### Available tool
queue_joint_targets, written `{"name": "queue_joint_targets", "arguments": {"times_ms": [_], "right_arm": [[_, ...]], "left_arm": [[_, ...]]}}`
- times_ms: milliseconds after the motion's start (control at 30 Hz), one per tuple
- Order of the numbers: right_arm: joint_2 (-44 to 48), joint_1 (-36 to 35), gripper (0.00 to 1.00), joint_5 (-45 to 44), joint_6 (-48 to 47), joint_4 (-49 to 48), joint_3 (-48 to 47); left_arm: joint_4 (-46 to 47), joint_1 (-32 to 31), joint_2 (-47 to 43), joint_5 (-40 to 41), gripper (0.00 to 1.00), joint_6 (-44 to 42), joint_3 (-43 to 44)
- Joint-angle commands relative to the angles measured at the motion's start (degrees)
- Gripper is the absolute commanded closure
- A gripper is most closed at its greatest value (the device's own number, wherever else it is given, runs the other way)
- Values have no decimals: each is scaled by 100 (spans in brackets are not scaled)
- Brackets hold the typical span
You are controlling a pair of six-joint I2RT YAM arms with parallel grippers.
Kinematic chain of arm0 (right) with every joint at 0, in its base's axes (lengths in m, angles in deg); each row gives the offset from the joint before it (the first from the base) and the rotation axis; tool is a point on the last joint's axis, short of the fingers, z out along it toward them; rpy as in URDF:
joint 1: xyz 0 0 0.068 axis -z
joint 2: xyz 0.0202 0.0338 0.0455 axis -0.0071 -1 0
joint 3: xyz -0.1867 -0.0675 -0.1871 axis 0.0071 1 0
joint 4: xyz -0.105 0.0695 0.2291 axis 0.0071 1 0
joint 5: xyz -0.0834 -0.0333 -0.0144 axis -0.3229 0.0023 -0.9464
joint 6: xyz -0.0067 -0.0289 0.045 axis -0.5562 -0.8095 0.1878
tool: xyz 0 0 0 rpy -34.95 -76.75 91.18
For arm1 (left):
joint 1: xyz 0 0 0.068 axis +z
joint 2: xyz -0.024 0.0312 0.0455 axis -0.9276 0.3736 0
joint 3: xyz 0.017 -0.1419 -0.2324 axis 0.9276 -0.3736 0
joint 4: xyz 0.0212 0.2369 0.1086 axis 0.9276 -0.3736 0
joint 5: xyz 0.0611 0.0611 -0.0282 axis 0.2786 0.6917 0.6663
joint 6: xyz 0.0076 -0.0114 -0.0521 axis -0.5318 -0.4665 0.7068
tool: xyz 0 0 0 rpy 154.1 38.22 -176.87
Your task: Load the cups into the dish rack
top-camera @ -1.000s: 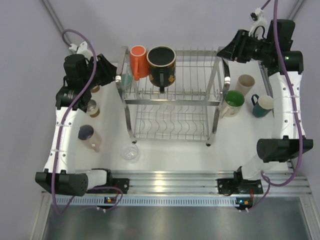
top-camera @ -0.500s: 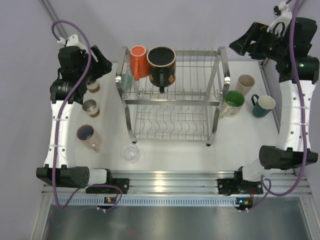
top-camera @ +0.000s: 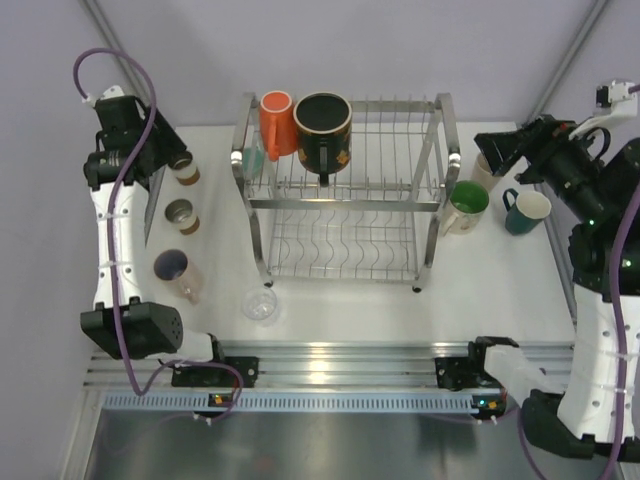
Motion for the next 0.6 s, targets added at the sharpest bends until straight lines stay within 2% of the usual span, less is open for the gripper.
{"name": "queue_joint_targets", "arguments": {"times_ms": [0, 133, 300, 500, 567], "right_arm": [[274, 45, 16, 298, 208, -805, 243], [221, -52, 16, 450, 68, -779, 358], [273, -96, 16, 300, -144, -611, 287], [335, -175, 16, 458, -100, -690, 393], [353, -184, 16, 467, -126, -673, 393]], "left_arm": [[-118, 223, 206, 96, 28, -85, -103], [-83, 250, 706, -9, 35, 178, -488], [145, 250, 1189, 324, 36, 205, -1094], [172, 276, 1419, 325, 34, 152, -1341], [207, 294, 1376, 543, 34, 275, -1438]]}}
